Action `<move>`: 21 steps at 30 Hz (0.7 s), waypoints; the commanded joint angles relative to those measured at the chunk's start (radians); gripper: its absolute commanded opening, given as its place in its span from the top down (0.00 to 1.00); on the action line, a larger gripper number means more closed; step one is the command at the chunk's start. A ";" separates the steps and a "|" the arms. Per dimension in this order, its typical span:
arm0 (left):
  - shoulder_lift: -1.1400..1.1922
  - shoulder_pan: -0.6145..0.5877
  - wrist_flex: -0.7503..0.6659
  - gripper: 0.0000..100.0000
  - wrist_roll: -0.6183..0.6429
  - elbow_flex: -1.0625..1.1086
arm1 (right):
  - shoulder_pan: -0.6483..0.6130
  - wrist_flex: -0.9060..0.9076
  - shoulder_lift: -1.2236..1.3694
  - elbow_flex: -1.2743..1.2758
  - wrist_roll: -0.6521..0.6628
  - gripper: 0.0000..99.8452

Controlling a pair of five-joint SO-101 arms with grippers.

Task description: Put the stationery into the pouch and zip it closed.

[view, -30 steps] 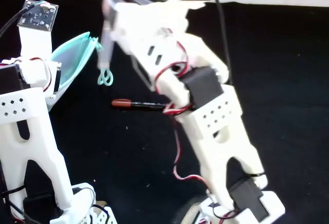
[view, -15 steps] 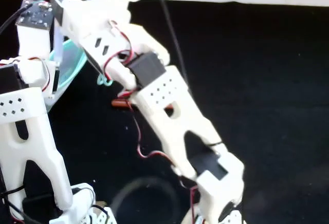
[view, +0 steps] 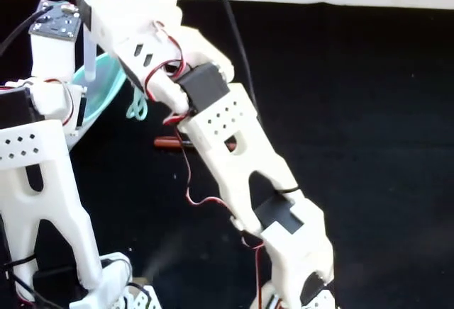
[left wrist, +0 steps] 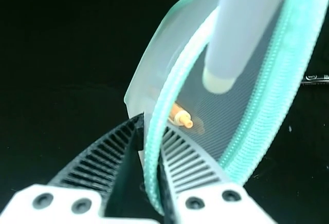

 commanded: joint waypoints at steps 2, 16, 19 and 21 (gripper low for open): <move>0.005 -0.025 -0.031 0.99 0.014 -0.004 | 0.010 0.079 0.030 -0.001 0.023 0.99; 0.005 -0.022 -0.029 0.99 0.014 -0.001 | 0.004 0.047 0.031 -0.165 -0.057 0.99; 0.005 -0.022 -0.029 0.99 0.014 -0.001 | -0.024 0.047 0.064 -0.117 -0.054 0.99; 0.005 -0.024 -0.031 0.99 0.014 -0.001 | -0.028 0.047 0.085 -0.104 -0.054 0.99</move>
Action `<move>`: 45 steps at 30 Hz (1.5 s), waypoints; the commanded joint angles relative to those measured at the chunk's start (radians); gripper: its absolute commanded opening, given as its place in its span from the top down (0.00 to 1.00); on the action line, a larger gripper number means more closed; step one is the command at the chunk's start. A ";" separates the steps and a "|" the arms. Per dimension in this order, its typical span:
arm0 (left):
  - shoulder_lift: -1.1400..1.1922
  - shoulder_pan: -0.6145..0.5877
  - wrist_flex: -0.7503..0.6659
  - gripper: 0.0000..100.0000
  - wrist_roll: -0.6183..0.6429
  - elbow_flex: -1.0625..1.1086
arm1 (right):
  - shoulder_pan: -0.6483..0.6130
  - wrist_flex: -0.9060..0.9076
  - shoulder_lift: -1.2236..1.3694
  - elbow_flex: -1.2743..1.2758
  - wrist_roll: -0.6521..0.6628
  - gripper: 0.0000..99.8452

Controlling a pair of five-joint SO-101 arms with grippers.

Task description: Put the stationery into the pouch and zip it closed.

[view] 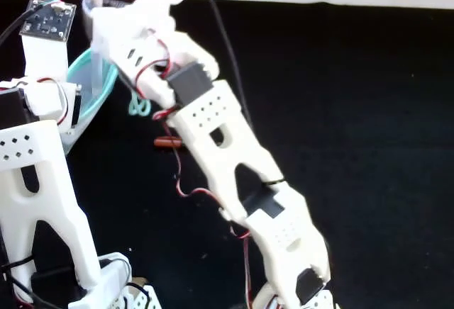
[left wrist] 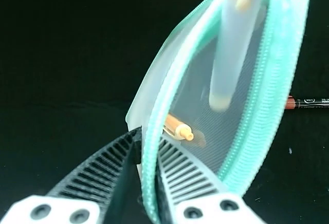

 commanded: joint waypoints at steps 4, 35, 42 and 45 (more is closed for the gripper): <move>0.008 -0.015 -0.015 0.99 0.012 -0.001 | -0.016 0.061 0.027 0.005 -0.008 0.99; 0.008 -0.015 -0.015 0.99 0.011 -0.001 | 0.179 0.616 -0.001 -0.576 0.130 0.63; 0.008 -0.015 -0.014 0.99 0.011 0.001 | 0.401 0.670 0.059 -0.576 0.110 0.63; 0.008 -0.015 -0.014 0.99 0.009 0.001 | 0.380 0.774 0.156 -0.578 0.430 0.63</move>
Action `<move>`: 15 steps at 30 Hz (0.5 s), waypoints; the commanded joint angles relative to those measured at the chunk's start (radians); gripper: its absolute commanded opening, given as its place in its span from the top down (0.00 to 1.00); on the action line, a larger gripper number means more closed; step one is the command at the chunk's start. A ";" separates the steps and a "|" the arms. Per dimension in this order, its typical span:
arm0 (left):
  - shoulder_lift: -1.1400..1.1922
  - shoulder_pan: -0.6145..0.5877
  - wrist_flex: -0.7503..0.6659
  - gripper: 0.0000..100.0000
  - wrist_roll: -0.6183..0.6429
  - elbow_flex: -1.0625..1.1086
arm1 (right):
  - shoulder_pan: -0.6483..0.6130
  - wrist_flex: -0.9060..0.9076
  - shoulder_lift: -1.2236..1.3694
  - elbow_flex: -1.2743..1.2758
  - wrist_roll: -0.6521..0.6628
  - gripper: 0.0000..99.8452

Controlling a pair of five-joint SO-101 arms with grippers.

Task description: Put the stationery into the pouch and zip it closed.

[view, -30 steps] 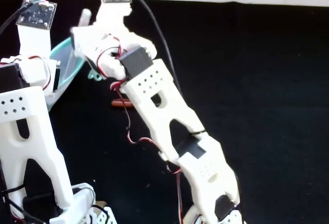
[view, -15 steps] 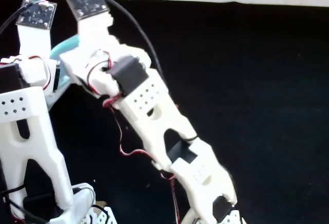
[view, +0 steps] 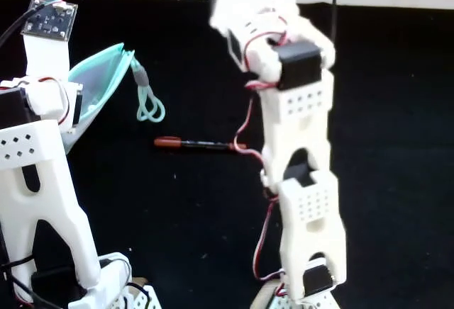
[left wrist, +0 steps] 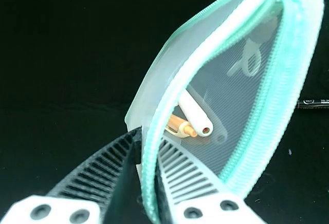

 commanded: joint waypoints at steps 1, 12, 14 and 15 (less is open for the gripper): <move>0.007 -0.015 -0.008 0.99 0.008 0.001 | -0.008 0.108 0.087 -0.031 0.348 0.63; 0.007 -0.073 -0.089 0.99 0.011 0.051 | -0.058 0.194 0.440 -0.036 0.717 0.70; 0.007 -0.094 -0.104 0.99 0.011 0.053 | -0.088 0.194 0.456 -0.036 0.718 0.70; 0.007 -0.105 -0.110 0.99 0.017 0.054 | -0.104 0.194 0.461 -0.036 0.720 0.70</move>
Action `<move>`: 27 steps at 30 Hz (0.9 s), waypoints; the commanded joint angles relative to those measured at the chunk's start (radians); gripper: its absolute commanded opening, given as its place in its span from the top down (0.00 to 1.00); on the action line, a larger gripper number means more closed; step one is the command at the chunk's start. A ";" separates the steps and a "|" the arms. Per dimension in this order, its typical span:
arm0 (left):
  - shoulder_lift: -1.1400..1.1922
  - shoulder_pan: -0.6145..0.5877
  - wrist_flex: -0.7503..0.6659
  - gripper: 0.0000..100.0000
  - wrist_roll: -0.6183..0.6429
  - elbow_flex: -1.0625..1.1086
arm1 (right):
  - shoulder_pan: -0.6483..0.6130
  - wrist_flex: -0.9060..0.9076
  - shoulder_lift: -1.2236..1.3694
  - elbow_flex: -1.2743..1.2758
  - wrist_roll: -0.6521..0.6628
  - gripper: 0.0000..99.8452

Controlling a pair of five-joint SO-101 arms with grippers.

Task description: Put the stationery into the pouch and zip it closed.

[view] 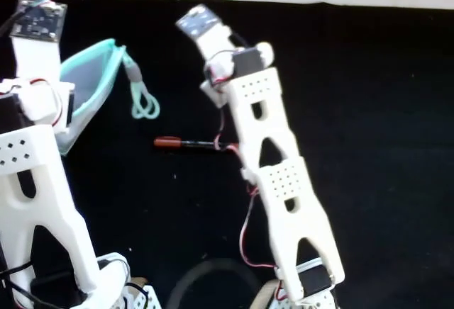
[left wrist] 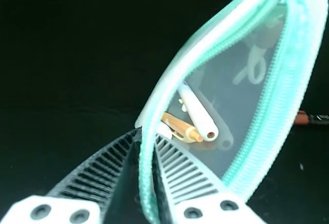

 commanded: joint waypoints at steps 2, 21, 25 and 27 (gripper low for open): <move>0.013 -0.064 -0.043 0.99 0.041 0.007 | -0.071 0.008 0.004 -0.033 0.029 0.70; 0.142 -0.097 -0.058 0.99 0.044 -0.004 | -0.245 0.008 0.171 -0.025 0.100 0.70; 0.148 -0.094 -0.058 0.99 0.044 -0.004 | -0.246 0.005 0.216 -0.031 0.100 0.70; 0.148 -0.094 -0.058 0.99 0.044 -0.004 | -0.260 0.005 0.237 -0.031 0.103 0.70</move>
